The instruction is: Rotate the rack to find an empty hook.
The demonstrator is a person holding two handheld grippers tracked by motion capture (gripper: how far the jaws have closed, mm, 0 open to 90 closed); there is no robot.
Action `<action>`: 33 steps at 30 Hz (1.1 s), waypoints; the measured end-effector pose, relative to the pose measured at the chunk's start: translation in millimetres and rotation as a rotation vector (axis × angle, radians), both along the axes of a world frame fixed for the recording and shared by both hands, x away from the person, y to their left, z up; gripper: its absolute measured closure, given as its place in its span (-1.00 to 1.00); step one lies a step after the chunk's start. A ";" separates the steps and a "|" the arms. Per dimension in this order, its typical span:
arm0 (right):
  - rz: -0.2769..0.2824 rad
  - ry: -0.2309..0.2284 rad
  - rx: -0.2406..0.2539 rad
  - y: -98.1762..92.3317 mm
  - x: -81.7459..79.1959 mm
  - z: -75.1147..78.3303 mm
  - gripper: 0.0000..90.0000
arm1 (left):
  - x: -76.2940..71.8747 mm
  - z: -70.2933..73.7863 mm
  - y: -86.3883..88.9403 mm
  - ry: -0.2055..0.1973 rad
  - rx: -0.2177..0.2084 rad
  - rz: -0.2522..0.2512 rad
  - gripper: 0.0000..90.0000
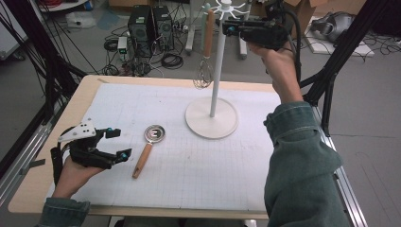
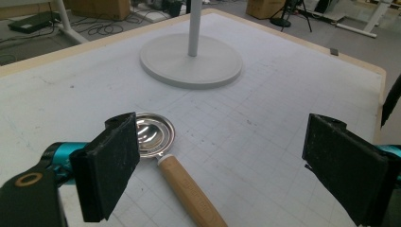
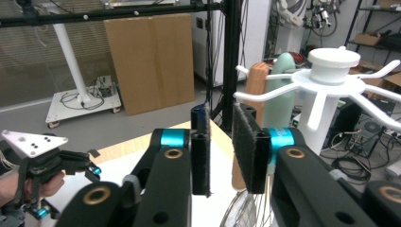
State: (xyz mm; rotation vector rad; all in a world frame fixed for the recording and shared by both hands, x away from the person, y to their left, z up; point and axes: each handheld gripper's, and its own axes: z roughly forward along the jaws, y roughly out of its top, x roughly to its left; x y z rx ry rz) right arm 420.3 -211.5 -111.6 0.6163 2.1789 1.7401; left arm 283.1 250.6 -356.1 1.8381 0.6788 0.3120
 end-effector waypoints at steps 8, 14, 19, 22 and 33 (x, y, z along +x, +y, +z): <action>0.041 0.008 0.028 -8.4 -25.7 -16.2 0.35 | -0.5 0.2 0.4 0.001 0.003 0.004 -0.73; 0.050 0.018 0.040 -14.2 -42.4 -32.7 0.14 | -0.4 0.4 0.3 0.002 0.001 0.000 -0.72; 0.058 0.022 0.034 -16.6 -54.0 -51.2 0.04 | -1.2 1.6 2.3 -0.002 0.002 0.011 -0.72; 0.061 0.031 0.035 -17.6 -59.9 -63.8 0.00 | -1.5 1.4 2.0 -0.002 0.005 0.011 -0.72; 0.053 0.074 0.033 -18.5 -75.5 -111.8 -0.20 | -1.1 0.9 -0.4 -0.007 0.015 0.004 -0.69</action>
